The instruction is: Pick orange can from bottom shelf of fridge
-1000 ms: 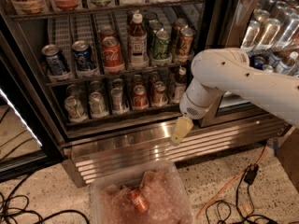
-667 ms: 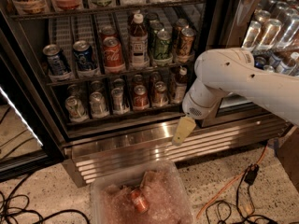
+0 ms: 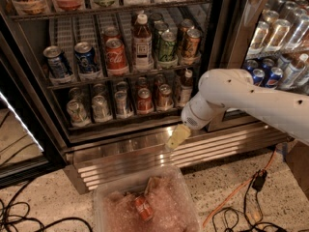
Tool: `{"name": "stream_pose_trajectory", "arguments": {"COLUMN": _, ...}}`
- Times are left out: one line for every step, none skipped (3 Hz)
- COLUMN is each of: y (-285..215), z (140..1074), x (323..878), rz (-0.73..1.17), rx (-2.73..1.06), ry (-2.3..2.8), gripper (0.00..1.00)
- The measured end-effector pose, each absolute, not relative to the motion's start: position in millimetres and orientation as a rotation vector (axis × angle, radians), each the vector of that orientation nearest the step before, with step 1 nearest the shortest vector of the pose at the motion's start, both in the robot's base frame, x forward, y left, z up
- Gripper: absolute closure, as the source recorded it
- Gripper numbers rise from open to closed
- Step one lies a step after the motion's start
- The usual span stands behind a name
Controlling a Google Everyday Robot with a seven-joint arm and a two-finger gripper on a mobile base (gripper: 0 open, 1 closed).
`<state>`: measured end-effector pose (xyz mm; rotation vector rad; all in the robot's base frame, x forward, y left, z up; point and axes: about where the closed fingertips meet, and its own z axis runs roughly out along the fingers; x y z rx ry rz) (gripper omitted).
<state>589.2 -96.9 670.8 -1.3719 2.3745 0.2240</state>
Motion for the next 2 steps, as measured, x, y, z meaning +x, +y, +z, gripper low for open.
{"name": "stream_pose_trajectory", "arguments": {"y": -80, "z": 647, "x": 602, "rz": 0.255, "rx": -1.261, "ry": 2.368, "gripper": 0.0}}
{"name": "stream_pose_trajectory", "arguments": {"y": -64, "z": 627, "x": 611, "rz": 0.255, "rx": -1.211, "ry": 2.354, "gripper": 0.0}}
